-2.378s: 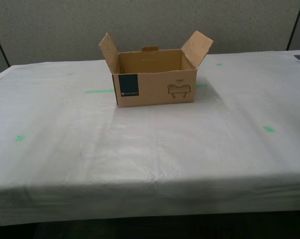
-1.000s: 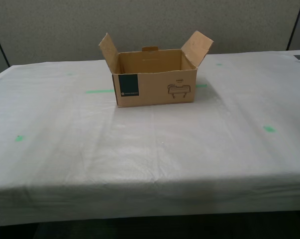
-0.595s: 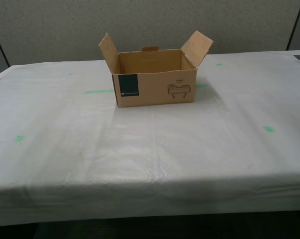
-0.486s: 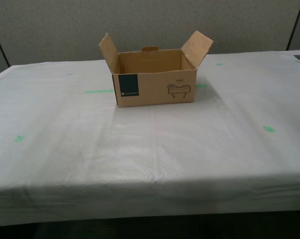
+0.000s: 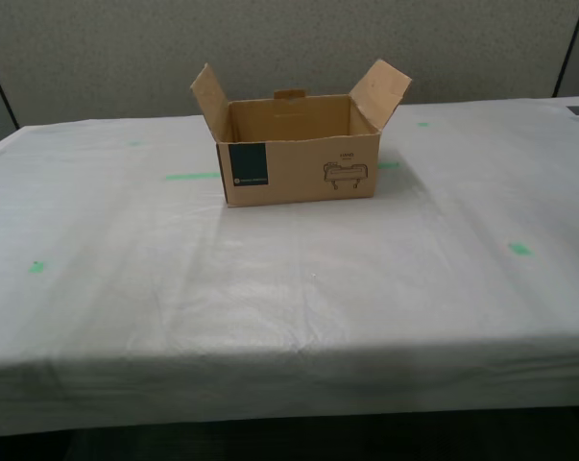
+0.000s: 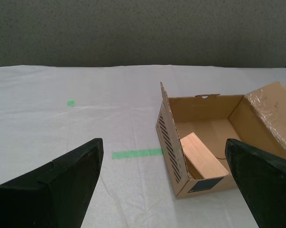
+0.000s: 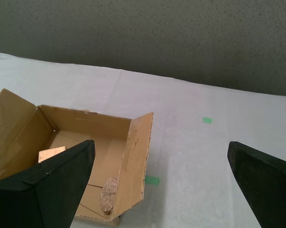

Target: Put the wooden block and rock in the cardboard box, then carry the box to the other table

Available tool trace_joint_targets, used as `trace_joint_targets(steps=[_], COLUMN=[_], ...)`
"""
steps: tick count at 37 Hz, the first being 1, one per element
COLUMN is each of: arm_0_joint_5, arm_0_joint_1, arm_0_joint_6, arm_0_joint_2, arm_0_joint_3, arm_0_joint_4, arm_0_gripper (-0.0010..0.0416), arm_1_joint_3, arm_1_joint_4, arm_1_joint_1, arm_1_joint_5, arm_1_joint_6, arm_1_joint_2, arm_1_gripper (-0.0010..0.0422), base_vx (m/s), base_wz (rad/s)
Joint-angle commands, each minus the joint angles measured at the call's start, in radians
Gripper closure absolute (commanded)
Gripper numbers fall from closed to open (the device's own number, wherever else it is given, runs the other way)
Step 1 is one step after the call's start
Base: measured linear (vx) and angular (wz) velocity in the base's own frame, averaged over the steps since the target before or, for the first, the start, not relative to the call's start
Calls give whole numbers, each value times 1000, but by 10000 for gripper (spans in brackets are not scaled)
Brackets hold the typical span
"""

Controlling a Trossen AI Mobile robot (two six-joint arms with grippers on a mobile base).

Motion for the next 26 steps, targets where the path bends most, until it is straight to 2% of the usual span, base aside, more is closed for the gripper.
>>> trace_joint_targets(steps=[1, 26], arm_0_joint_5=[6, 6], arm_0_joint_1=[1, 1], arm_0_joint_6=[1, 1], arm_0_joint_2=[0, 0], arm_0_joint_3=[1, 1], arm_0_joint_4=[2, 2], arm_0_gripper=[16, 16], arm_1_joint_3=[1, 1], arm_1_joint_4=[3, 3], arm_1_joint_1=[0, 0], arm_1_joint_5=[-3, -3], arm_1_joint_6=[3, 3], arm_1_joint_2=[0, 0], arm_1_gripper=[62, 62], base_vx=[0, 0], base_wz=[0, 0])
